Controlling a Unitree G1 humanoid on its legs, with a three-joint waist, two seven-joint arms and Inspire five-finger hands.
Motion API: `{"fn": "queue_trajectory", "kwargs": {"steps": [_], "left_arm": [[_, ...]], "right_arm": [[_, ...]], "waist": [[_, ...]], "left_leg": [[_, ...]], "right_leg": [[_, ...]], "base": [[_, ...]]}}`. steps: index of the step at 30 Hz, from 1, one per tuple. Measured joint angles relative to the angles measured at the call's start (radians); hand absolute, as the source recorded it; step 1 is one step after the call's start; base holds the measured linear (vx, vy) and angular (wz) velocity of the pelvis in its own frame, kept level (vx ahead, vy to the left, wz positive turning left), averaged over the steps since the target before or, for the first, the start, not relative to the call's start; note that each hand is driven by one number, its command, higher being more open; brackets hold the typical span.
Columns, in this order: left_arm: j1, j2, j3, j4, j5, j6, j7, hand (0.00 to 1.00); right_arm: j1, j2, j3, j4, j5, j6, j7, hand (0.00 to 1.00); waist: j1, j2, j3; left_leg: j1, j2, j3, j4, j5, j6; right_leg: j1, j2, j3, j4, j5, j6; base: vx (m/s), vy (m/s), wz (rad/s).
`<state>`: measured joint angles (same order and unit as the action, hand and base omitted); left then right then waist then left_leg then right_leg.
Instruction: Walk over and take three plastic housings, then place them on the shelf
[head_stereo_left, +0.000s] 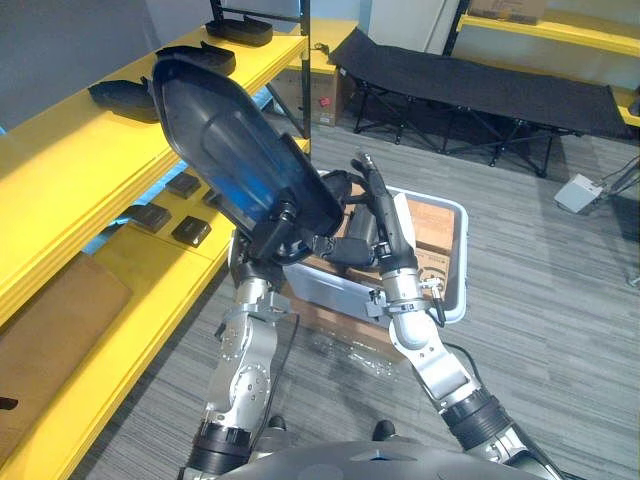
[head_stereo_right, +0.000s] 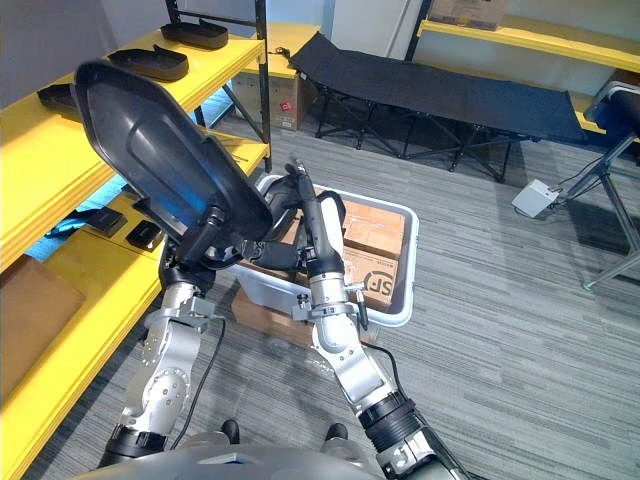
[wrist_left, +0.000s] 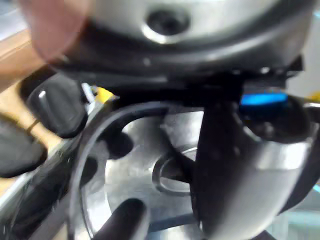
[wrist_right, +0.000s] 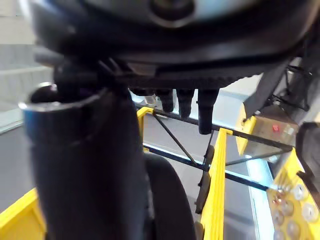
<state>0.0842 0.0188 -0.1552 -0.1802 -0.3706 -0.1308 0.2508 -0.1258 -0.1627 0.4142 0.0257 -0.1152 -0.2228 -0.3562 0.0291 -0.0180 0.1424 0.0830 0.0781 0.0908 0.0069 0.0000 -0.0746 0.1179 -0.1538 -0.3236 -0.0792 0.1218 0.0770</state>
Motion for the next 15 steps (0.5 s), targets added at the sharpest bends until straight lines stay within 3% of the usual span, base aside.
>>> {"fn": "queue_trajectory", "kwargs": {"steps": [4, 7, 8, 9, 10, 12, 15], "left_arm": [[0.071, 0.066, 0.048, -0.053, 0.403, -0.011, 0.056, 0.00], [0.114, 0.093, 0.080, -0.052, 0.547, -0.020, 0.105, 0.00], [0.133, 0.103, 0.097, -0.044, 0.621, -0.021, 0.139, 0.00], [0.139, 0.106, 0.104, -0.040, 0.649, -0.022, 0.150, 0.00], [0.153, 0.106, 0.122, -0.032, 0.691, -0.025, 0.167, 0.00], [0.162, 0.108, 0.142, -0.012, 0.700, -0.034, 0.179, 0.00], [0.169, 0.108, 0.169, -0.002, 0.677, -0.045, 0.189, 0.00]], "right_arm": [[0.105, -0.067, -0.089, -0.030, 0.276, 0.021, 0.209, 1.00], [0.161, -0.107, -0.157, -0.030, 0.366, 0.021, 0.289, 1.00], [0.194, -0.115, -0.214, -0.030, 0.490, 0.021, 0.367, 1.00], [0.208, -0.116, -0.239, -0.030, 0.558, 0.021, 0.406, 1.00], [0.236, -0.116, -0.287, -0.030, 0.710, 0.030, 0.508, 1.00], [0.287, -0.117, -0.339, -0.030, 0.876, 0.060, 0.654, 1.00], [0.376, -0.116, -0.369, -0.029, 0.952, 0.096, 0.804, 1.00]], "waist": [[0.001, 0.006, -0.011], [-0.002, 0.014, -0.016], [-0.004, 0.018, -0.020], [-0.005, 0.020, -0.021], [-0.006, 0.022, -0.022], [-0.010, 0.025, -0.024], [-0.023, 0.025, -0.025]], "left_leg": [[-0.004, 0.001, 0.005, 0.005, -0.011, -0.004], [-0.006, 0.003, 0.019, 0.004, -0.013, -0.003], [-0.006, 0.004, 0.030, 0.005, -0.016, -0.002], [-0.006, 0.004, 0.034, 0.005, -0.017, -0.002], [-0.006, 0.004, 0.041, 0.005, -0.019, -0.002], [-0.004, 0.004, 0.048, 0.005, -0.021, -0.001], [-0.004, 0.004, 0.052, 0.004, -0.023, -0.001]], "right_leg": [[-0.005, 0.000, 0.005, 0.000, -0.004, 0.002], [-0.016, 0.001, 0.020, 0.000, -0.004, 0.002], [-0.023, 0.002, 0.030, 0.000, -0.004, 0.003], [-0.025, 0.002, 0.033, 0.000, -0.003, 0.003], [-0.029, 0.002, 0.041, 0.000, -0.002, 0.004], [-0.031, 0.002, 0.054, 0.000, -0.002, 0.004], [-0.033, 0.002, 0.057, 0.000, -0.004, 0.006]], "base": [[0.00, 0.000, -0.03], [0.00, 0.003, -0.17], [0.01, 0.009, -0.17], [0.01, 0.013, -0.21], [0.01, 0.010, -0.13], [0.01, 0.017, -0.12], [0.01, 0.010, -0.04]]}}
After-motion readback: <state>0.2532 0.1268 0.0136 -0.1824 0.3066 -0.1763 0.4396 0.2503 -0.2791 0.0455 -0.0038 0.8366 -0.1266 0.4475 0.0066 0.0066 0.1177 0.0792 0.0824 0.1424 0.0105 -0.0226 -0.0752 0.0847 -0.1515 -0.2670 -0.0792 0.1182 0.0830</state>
